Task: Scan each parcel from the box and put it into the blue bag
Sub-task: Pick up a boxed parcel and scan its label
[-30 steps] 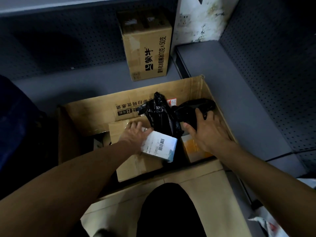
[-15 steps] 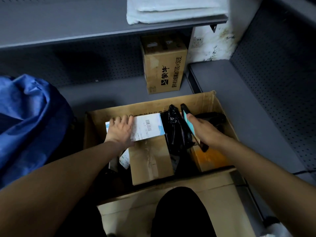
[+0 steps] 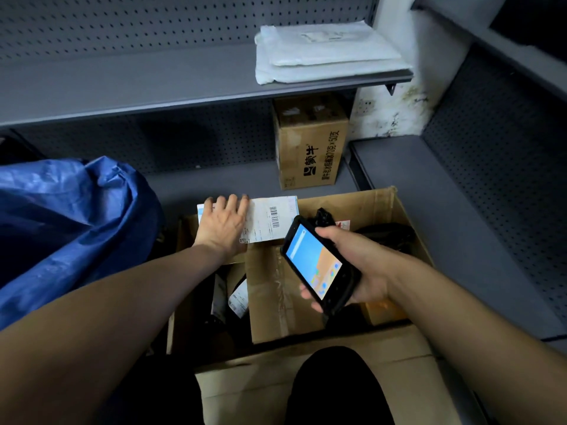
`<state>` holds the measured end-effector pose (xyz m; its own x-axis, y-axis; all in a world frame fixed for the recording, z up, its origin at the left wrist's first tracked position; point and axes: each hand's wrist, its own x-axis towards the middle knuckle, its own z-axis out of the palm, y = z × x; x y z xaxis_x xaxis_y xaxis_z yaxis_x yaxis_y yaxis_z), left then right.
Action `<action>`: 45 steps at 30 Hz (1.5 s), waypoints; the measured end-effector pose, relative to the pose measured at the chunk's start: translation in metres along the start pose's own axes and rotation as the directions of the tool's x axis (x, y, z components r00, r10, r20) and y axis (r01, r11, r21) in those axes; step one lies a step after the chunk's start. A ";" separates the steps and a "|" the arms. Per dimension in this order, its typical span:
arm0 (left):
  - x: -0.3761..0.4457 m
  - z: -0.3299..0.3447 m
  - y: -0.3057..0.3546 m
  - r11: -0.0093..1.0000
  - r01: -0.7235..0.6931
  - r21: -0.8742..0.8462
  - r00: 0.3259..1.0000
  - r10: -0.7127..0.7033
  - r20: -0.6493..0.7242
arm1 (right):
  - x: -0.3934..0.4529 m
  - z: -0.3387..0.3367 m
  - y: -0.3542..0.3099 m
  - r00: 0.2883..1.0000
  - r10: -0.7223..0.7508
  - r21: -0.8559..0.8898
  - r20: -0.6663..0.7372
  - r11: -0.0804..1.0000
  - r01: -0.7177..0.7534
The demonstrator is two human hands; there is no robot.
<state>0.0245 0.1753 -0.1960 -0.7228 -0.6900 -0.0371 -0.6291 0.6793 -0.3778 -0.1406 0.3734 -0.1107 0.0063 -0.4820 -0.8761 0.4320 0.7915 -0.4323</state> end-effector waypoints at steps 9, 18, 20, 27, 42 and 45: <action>-0.006 -0.014 -0.008 1.000 0.017 0.002 1.000 -0.017 -0.004 | -0.011 0.011 0.003 0.999 -0.002 -0.040 -0.049 0.999 0.000; -0.010 -0.023 -0.018 0.999 0.032 -0.021 0.999 -0.032 0.002 | -0.001 0.019 0.003 0.947 -0.219 -0.236 -0.237 0.958 0.162; -0.011 -0.030 -0.022 0.998 0.046 -0.047 0.999 -0.046 0.002 | 0.003 0.020 -0.001 0.842 -0.417 -0.480 -0.341 0.848 0.225; -0.013 -0.062 -0.033 0.983 0.114 -0.144 0.993 -0.116 -0.008 | -0.020 0.012 -0.021 0.428 -0.788 -0.895 -0.442 0.416 -0.159; -0.037 -0.130 -0.070 0.941 0.227 -0.252 0.967 -0.248 -0.055 | -0.064 0.030 -0.048 0.228 -0.890 -0.899 -0.395 0.323 -0.297; -0.046 -0.140 -0.086 0.925 0.262 -0.274 0.954 -0.291 -0.069 | -0.072 0.043 -0.054 0.213 -0.906 -0.911 -0.365 0.300 -0.283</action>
<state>0.0719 0.1834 -0.0327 -0.5266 -0.8387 0.1386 -0.8499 0.5163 -0.1054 -0.1256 0.3494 -0.0149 -0.7193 -0.6830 0.1273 -0.6936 0.7163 -0.0760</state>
